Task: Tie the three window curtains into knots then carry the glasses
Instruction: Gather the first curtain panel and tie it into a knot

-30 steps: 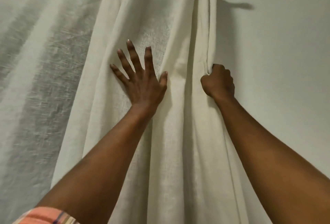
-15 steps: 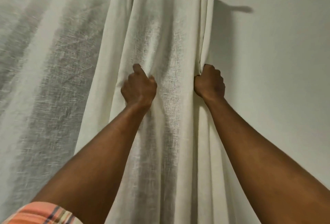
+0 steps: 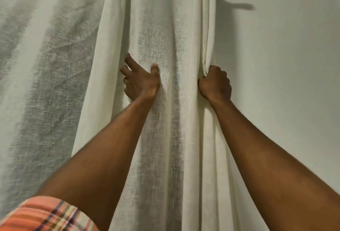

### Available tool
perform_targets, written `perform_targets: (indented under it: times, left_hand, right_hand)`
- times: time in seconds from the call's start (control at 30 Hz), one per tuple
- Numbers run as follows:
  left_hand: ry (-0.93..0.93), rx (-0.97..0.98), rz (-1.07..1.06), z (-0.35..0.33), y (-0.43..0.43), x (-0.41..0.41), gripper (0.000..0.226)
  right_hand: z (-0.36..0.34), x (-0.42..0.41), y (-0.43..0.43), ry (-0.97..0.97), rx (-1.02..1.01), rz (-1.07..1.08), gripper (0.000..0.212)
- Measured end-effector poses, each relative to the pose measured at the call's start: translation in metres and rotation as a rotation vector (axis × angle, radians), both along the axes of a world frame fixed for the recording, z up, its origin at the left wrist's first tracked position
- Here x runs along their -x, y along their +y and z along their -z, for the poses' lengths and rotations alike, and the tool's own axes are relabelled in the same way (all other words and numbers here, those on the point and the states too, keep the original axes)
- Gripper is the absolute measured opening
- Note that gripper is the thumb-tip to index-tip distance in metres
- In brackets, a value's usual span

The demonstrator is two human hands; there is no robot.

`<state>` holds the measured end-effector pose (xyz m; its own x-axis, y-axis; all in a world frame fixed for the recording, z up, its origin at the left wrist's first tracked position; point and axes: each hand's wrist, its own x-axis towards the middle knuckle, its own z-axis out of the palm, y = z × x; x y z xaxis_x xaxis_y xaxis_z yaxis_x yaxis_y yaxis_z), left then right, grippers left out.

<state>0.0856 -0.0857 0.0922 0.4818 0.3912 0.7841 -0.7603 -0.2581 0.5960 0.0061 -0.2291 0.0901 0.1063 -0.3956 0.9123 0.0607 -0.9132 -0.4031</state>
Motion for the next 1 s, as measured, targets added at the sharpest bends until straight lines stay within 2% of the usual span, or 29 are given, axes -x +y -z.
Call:
perform_targets:
  times: [0.1, 0.2, 0.37, 0.47, 0.53, 0.6, 0.7, 0.77, 0.87, 1.0]
  left_hand:
    - [0.074, -0.039, 0.045, -0.004, -0.002, 0.001, 0.059]
    - [0.040, -0.100, 0.001, -0.009, -0.016, 0.012, 0.037]
    - [-0.068, -0.250, 0.041, -0.029, -0.068, 0.055, 0.041]
    - [-0.152, -0.318, 0.097, -0.047, -0.115, 0.100, 0.034]
    - [-0.277, -0.349, 0.155, -0.054, -0.151, 0.137, 0.028]
    - [-0.395, -0.408, 0.194, -0.057, -0.178, 0.170, 0.026]
    - [-0.451, -0.518, 0.146, -0.057, -0.178, 0.175, 0.026]
    - [-0.419, -0.577, 0.057, -0.047, -0.161, 0.146, 0.026]
    - [-0.332, -0.536, -0.017, -0.014, -0.132, 0.086, 0.029]
    - [-0.184, -0.393, -0.102, 0.018, -0.092, 0.030, 0.066]
  right_hand:
    - [-0.001, 0.002, -0.008, -0.002, 0.001, -0.005, 0.020]
    - [0.000, 0.007, -0.015, 0.012, 0.015, -0.011, 0.008]
    - [0.002, 0.012, -0.032, 0.020, 0.030, 0.009, 0.011]
    - [0.004, 0.019, -0.058, 0.029, 0.056, 0.003, 0.017]
    - [0.006, 0.025, -0.078, 0.017, 0.017, -0.105, 0.023]
    - [0.008, 0.036, -0.097, 0.008, 0.018, -0.085, 0.029]
    - [0.006, 0.054, -0.116, 0.060, 0.007, -0.034, 0.033]
    - [0.002, 0.060, -0.122, 0.034, 0.024, 0.007, 0.026]
    - [-0.001, 0.056, -0.113, 0.008, 0.036, 0.007, 0.033]
    - [-0.003, 0.051, -0.096, -0.087, -0.022, -0.141, 0.051]
